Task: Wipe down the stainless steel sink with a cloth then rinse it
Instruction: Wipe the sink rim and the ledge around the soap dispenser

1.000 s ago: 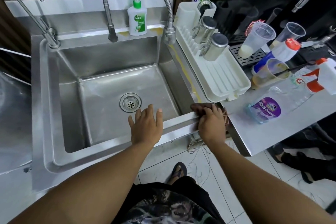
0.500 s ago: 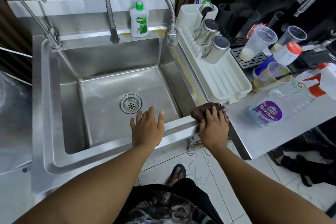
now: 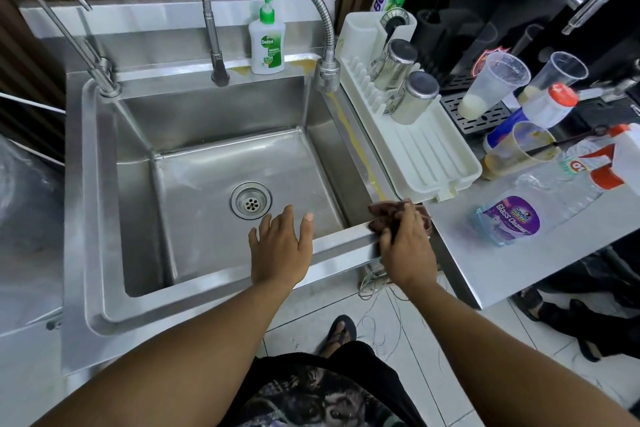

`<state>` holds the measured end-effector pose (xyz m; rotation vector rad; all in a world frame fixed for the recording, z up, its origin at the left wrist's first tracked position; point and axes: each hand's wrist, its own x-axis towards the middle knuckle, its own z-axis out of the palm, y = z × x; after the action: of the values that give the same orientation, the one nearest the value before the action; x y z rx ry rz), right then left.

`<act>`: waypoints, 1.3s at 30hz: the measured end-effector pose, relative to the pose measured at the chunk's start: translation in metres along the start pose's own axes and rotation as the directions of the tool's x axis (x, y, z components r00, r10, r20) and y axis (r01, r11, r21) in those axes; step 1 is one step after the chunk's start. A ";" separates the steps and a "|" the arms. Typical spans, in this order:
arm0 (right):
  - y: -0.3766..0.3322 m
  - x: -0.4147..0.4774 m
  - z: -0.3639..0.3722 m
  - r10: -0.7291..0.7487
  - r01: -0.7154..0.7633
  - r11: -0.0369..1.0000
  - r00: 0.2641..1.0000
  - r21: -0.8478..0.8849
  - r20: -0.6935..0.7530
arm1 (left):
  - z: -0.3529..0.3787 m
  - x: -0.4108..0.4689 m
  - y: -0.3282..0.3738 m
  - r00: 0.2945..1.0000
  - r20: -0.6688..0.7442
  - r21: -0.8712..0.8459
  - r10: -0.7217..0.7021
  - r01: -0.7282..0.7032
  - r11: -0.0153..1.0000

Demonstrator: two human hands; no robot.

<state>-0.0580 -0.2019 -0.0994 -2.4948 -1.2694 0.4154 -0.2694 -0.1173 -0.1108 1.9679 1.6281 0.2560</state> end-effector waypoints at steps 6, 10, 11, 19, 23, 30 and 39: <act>-0.044 -0.038 0.025 -0.114 0.108 0.986 0.993 -0.130 -0.037 | 0.000 0.000 0.001 1.000 0.007 -0.016 -0.012 0.012 1.000; -0.056 -0.071 0.048 -0.360 0.359 0.928 0.933 -0.099 0.012 | 0.000 0.001 0.002 1.000 -0.003 -0.006 -0.007 0.007 1.000; -0.052 -0.070 0.047 -0.407 0.408 0.908 0.913 -0.098 0.027 | 0.000 0.001 0.002 1.000 -0.006 -0.009 -0.002 0.002 1.000; 0.016 -0.010 0.000 -0.114 0.111 0.961 0.994 -0.253 0.005 | -0.004 -0.001 0.002 1.000 0.006 -0.026 0.015 -0.014 1.000; -0.024 -0.031 0.028 -0.078 0.063 0.980 0.994 -0.189 -0.077 | -0.003 -0.001 0.002 1.000 -0.007 -0.029 0.013 -0.013 0.999; -0.044 -0.067 0.044 -0.520 0.525 0.844 0.851 -0.110 0.073 | -0.001 0.000 0.001 1.000 -0.024 -0.049 0.016 -0.017 0.999; 0.014 -0.008 0.013 -0.066 0.052 0.978 0.996 -0.204 -0.065 | -0.002 -0.001 0.000 1.000 -0.006 -0.051 0.013 -0.013 0.999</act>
<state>-0.0575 -0.2143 -0.1155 -2.6023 -1.4172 0.1896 -0.2705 -0.1174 -0.1096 1.9411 1.5971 0.3053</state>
